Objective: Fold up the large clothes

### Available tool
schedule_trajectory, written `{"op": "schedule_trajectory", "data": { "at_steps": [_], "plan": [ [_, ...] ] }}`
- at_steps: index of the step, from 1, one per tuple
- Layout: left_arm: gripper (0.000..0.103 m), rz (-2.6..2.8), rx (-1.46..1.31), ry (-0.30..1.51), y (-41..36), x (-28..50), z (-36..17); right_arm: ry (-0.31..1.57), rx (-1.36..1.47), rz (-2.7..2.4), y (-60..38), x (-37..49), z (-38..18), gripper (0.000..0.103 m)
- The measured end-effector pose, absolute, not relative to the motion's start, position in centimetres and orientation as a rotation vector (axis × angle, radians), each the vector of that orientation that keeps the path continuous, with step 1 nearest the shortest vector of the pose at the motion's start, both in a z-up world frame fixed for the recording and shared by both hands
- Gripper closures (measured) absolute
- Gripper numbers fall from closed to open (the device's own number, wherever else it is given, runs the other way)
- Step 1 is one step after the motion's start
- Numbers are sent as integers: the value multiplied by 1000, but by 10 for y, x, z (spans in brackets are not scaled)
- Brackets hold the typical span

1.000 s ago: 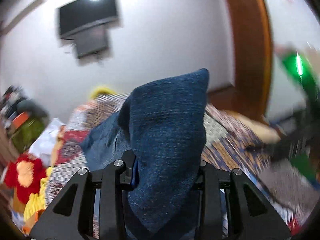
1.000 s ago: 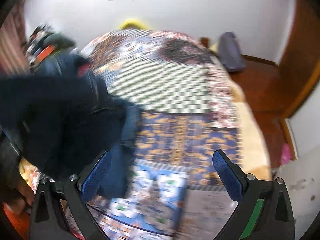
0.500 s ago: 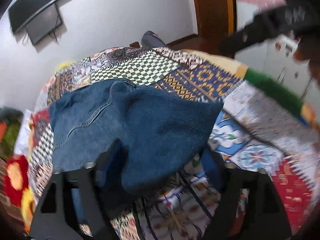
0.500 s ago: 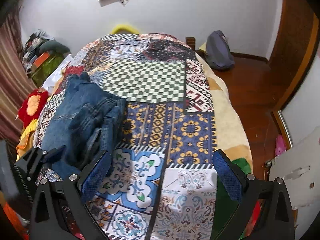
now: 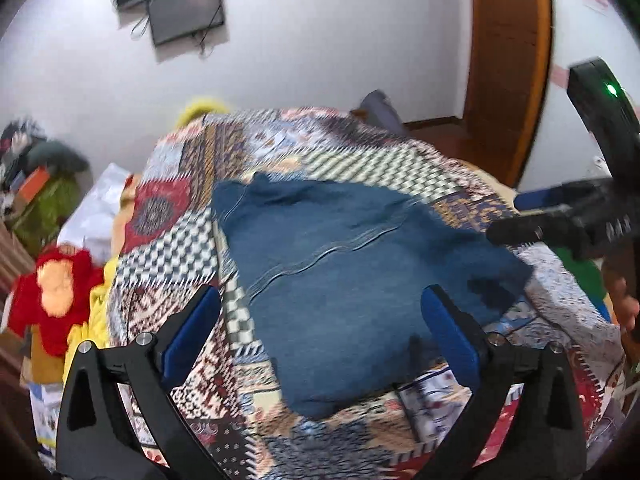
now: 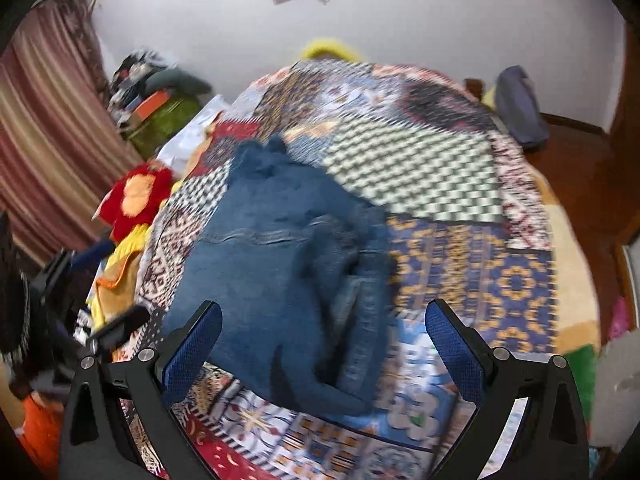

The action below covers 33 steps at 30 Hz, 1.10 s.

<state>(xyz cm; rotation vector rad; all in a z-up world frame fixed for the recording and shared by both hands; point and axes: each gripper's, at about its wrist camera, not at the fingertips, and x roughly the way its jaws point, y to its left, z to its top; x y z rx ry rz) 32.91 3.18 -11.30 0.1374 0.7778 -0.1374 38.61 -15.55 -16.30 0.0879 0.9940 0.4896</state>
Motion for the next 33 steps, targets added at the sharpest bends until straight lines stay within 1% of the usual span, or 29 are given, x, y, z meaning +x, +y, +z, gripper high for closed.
{"op": "schedule_trajectory", "data": {
  "at_steps": [3,7,10,12,16,19,27,30,33],
  "plan": [
    [2,-129,68,840,51,338,-131,1069,98,528,-136,396,-185,2],
    [2,-58,14,973,67,353,-171,1158,51,458,-130,410,-221,2],
    [1,-65,-50,984,75,349,-188,1184,2,402,-142,413,-243,2],
    [1,-83,-101,986,80,345,-193,1187,21,418,-156,412,-251,2],
    [0,-93,-125,984,85,338,-196,1192,96,436,-179,408,-253,2],
    [0,-91,-109,994,88,331,-194,1177,96,436,-183,405,-251,1],
    [0,21,-16,1013,115,315,-194,1122,27,400,-196,393,-235,1],
    [0,94,30,1039,132,313,-201,1085,-45,268,-215,390,-227,1],
    [0,125,33,1036,146,312,-198,1077,-80,194,-232,392,-220,2]
  ]
}}
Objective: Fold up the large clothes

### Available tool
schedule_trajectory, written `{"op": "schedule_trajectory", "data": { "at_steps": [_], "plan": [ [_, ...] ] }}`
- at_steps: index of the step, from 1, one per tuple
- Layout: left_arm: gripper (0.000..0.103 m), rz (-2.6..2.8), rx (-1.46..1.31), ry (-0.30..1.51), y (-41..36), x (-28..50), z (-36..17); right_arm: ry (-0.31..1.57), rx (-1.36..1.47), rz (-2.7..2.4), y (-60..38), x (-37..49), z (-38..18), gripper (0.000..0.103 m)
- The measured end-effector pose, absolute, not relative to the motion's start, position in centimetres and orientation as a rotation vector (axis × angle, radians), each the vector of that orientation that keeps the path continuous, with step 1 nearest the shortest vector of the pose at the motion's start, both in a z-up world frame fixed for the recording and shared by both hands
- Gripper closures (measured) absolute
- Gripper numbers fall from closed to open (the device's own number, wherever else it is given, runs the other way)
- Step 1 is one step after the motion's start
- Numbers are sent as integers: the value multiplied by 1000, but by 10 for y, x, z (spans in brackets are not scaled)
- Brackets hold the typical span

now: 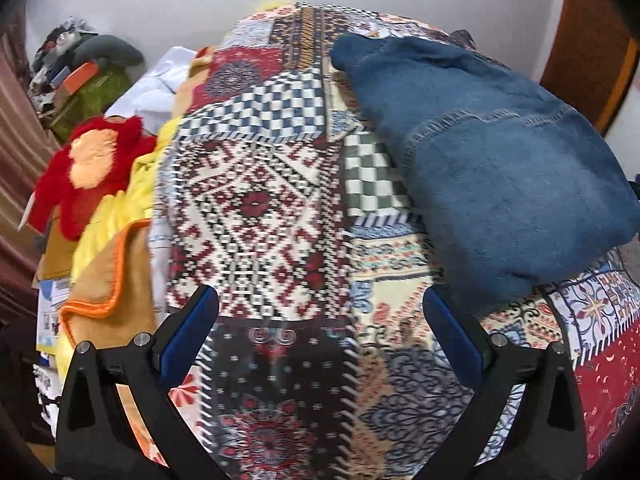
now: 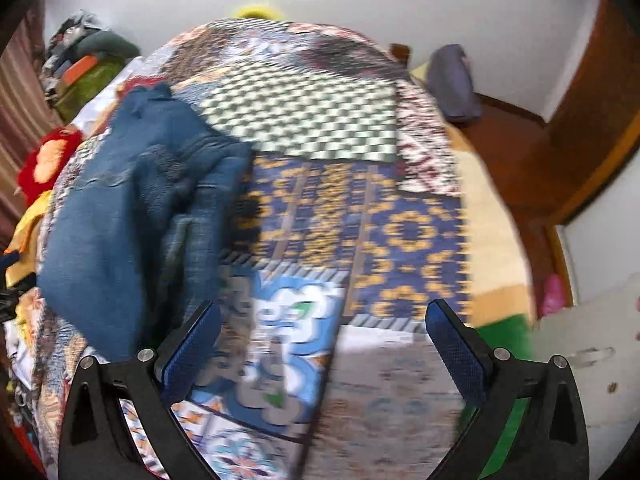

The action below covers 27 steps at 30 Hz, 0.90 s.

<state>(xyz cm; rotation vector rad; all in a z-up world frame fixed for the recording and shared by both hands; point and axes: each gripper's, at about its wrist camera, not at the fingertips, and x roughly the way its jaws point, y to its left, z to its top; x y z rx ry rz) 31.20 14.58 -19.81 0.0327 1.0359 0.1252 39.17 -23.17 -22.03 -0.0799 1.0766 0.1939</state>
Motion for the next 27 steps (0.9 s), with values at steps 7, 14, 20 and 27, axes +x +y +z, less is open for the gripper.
{"op": "schedule_trajectory", "data": {
  "at_steps": [7,14,20,27],
  "plan": [
    [0,120,18,937,155,336,-160,1046,33,244,-237,409,-192,2],
    [0,19,20,884,133,383,-134,999,40,375,-182,442,-166,1],
    [0,-70,23,929,112,441,-146,1025,-33,489,-121,480,-169,1],
    [0,-25,-15,942,117,500,-177,1141,-58,522,-83,540,-206,2]
  ]
}}
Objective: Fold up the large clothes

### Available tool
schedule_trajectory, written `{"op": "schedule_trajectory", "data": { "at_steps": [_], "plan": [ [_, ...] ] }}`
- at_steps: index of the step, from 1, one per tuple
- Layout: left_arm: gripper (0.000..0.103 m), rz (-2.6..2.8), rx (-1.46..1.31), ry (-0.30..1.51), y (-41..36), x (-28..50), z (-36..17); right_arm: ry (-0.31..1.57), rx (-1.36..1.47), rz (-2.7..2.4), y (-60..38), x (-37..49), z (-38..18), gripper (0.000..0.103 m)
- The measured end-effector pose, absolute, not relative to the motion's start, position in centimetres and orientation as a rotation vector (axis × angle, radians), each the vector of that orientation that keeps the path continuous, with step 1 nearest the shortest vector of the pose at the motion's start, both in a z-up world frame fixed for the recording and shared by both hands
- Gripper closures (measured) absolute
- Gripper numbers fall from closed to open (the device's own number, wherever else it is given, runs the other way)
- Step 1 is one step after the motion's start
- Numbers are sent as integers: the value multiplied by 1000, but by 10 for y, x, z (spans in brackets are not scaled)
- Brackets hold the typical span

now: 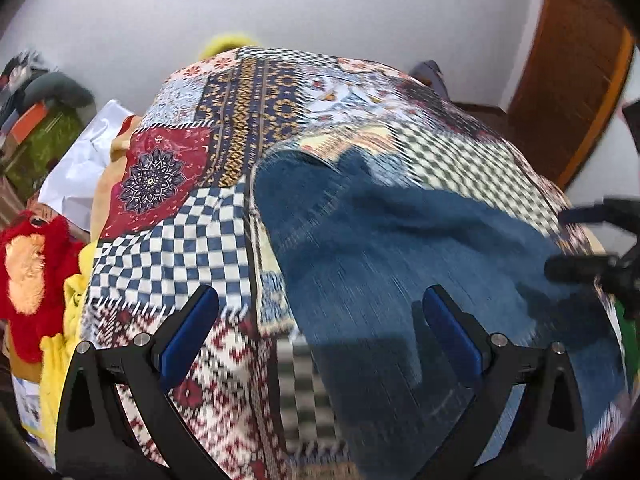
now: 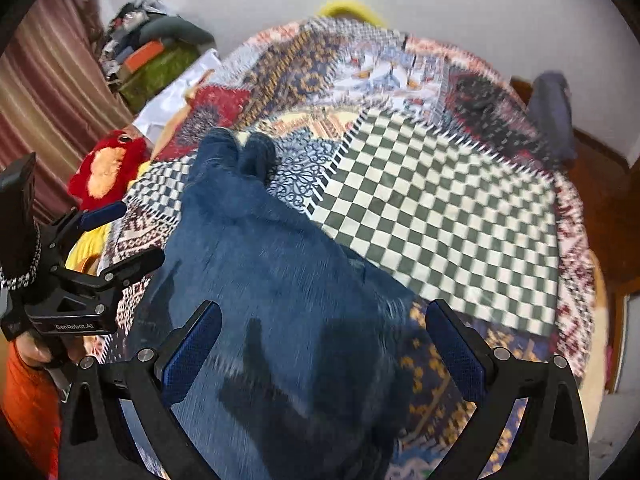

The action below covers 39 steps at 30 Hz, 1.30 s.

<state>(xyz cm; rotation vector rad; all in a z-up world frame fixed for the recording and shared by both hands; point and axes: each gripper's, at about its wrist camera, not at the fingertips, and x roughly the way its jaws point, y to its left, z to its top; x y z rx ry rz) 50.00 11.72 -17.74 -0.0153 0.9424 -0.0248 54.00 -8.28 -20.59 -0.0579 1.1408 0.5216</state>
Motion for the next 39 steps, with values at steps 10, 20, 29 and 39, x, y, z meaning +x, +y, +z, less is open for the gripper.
{"op": "schedule_trajectory", "data": {
  "at_steps": [10,20,29,39],
  "plan": [
    [0,33,-146,1001,151,556,-217,1256,63,478,-90,599,-258,2],
    [0,197,-206,977,207,531,-199,1120,-42,337,-126,576,-224,2],
    [0,53,-174,949,188,477,-157,973,-150,423,-130,503,-167,2],
    [0,-269,-316,1027,137,425,-164,1069,-120,507,-133,455,-196,2]
  ]
}}
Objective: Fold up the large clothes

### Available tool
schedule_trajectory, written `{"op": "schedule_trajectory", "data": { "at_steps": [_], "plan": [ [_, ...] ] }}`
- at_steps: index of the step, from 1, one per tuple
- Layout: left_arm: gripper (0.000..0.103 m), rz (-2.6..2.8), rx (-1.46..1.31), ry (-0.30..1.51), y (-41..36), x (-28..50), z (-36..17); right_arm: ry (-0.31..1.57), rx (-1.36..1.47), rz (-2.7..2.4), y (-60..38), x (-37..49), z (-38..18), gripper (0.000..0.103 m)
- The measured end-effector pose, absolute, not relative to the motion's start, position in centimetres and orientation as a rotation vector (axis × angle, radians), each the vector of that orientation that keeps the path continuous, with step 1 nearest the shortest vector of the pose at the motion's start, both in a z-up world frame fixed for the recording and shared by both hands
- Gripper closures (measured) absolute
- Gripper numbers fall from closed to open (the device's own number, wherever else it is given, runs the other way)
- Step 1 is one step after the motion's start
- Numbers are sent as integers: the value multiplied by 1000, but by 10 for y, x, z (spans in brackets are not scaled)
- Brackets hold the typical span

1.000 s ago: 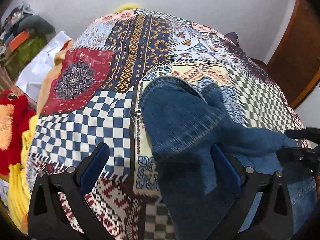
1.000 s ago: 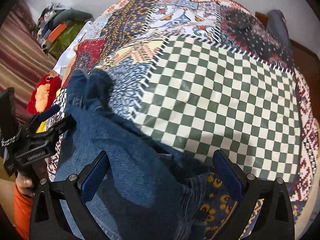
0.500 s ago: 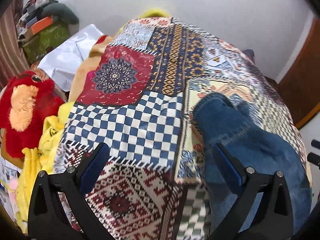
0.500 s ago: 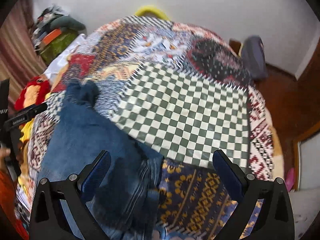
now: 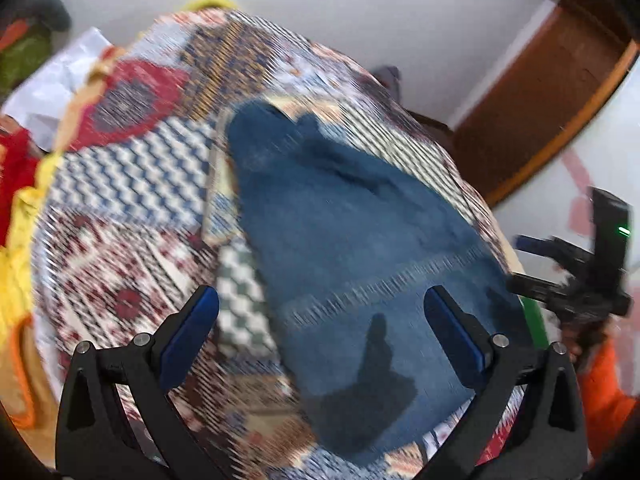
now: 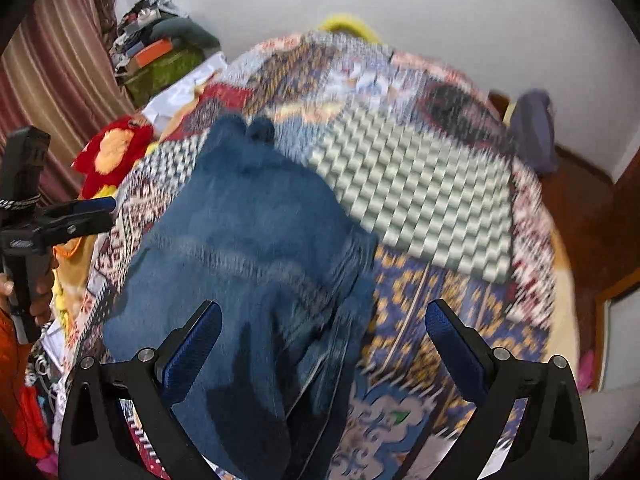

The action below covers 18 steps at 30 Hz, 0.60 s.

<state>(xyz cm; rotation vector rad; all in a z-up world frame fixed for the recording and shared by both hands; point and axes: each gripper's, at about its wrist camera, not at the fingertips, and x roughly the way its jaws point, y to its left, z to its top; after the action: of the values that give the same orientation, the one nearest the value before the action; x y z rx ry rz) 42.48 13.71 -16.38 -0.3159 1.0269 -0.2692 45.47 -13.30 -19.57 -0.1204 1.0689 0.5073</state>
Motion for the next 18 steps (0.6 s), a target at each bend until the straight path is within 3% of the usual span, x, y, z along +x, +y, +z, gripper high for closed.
{"op": "schedule_trajectory", "data": {
  "at_steps": [9,18],
  "plan": [
    [0,-319,-481,1190,132,432,-220,1294,88,598,-140,473,-263,2],
    [0,-372,-756,1229,135,460,-262,1430,346,713,-127,509,-303,1]
  ]
}}
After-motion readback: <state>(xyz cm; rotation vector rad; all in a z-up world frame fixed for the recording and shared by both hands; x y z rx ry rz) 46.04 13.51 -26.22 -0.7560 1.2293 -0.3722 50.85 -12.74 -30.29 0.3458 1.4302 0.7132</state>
